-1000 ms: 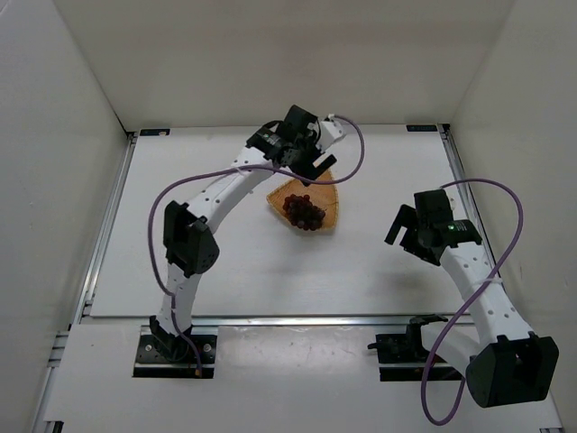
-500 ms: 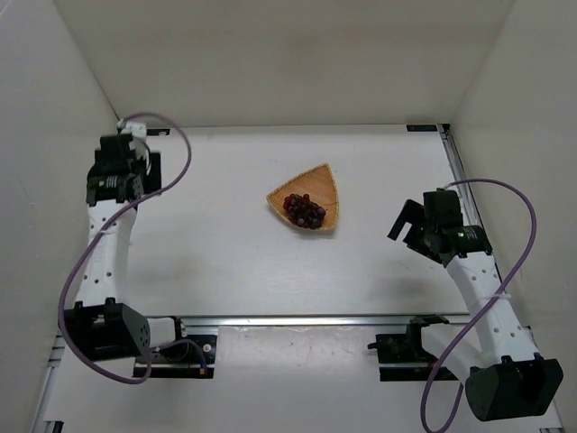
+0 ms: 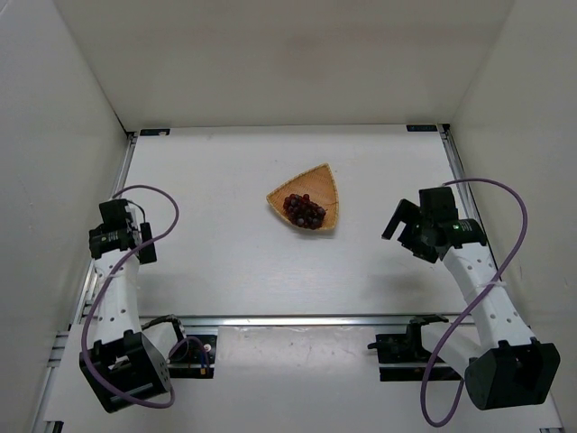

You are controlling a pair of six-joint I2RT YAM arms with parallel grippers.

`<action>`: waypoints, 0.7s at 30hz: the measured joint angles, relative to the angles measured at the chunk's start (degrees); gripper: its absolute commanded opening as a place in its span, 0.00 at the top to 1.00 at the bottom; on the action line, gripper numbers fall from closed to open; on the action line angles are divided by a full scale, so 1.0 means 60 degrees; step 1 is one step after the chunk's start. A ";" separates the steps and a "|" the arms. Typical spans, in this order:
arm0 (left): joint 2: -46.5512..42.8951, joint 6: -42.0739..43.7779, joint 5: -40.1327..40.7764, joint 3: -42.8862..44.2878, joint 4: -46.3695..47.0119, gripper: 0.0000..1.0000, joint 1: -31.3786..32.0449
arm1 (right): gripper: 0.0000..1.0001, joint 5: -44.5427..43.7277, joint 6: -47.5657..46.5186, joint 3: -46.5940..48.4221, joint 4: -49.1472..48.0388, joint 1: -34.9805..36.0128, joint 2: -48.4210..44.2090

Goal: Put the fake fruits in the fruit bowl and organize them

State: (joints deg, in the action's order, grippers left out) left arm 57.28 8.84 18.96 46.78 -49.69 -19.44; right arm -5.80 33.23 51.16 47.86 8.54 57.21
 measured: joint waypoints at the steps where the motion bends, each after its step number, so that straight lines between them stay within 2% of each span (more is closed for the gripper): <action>1: -0.0004 -0.0040 0.0000 -0.0040 0.0073 0.00 0.0000 | 0.00 0.0040 0.0007 0.0015 -0.0004 0.0000 0.0040; 21: -0.0011 -0.0197 0.0000 -0.0291 0.0146 0.00 0.0000 | 0.00 0.0248 0.0153 -0.0255 -0.0007 0.0000 -0.0270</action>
State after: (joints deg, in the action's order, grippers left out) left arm 57.21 7.66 18.96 45.04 -48.82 -19.44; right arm -4.32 34.15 49.63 47.81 8.54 55.59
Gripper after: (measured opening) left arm 0.998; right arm 0.996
